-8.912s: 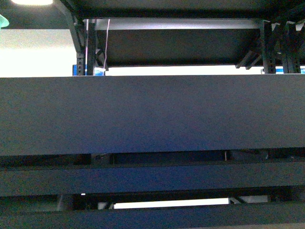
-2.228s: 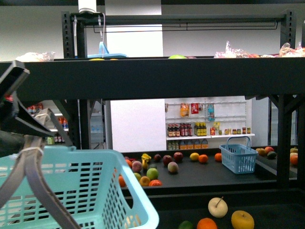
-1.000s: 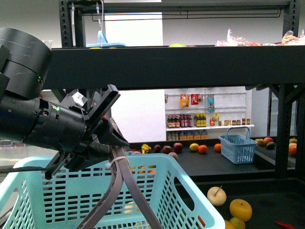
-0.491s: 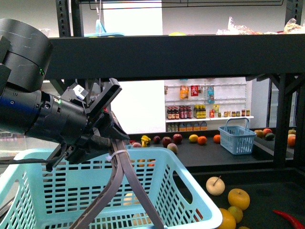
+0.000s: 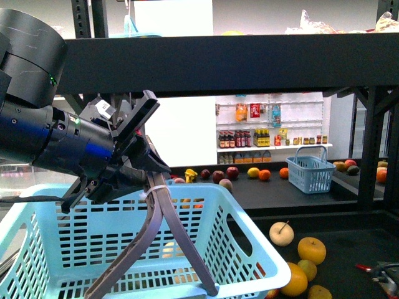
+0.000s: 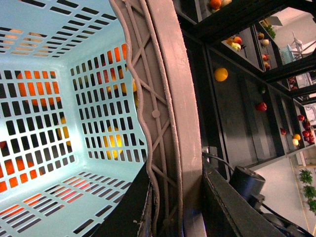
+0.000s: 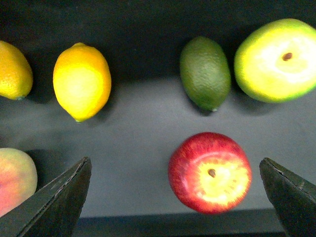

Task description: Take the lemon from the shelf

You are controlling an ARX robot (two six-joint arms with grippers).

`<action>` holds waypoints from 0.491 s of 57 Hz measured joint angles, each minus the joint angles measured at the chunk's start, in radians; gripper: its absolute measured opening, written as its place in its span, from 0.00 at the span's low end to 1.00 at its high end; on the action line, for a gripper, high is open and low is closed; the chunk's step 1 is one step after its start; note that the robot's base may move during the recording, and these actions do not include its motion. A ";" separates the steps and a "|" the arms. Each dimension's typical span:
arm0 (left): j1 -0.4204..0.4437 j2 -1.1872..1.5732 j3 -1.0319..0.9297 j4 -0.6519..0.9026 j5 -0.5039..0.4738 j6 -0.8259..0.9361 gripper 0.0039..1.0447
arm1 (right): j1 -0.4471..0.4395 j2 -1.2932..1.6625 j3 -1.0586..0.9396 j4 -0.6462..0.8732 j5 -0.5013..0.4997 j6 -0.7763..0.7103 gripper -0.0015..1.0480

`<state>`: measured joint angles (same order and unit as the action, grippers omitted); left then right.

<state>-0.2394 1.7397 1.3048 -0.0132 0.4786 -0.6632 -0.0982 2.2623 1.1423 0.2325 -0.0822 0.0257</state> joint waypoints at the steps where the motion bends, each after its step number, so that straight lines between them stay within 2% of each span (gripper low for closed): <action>1: 0.000 0.000 0.000 0.000 0.000 0.000 0.20 | 0.006 0.014 0.009 0.001 0.000 0.000 0.98; 14: 0.000 0.000 0.000 0.000 0.000 0.000 0.20 | 0.094 0.179 0.182 0.049 0.019 0.024 0.98; 28: 0.000 0.000 0.000 0.000 0.000 0.000 0.20 | 0.172 0.312 0.355 0.015 0.042 0.056 0.98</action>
<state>-0.2394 1.7397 1.3048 -0.0132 0.4786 -0.6628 0.0734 2.5740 1.4975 0.2478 -0.0402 0.0822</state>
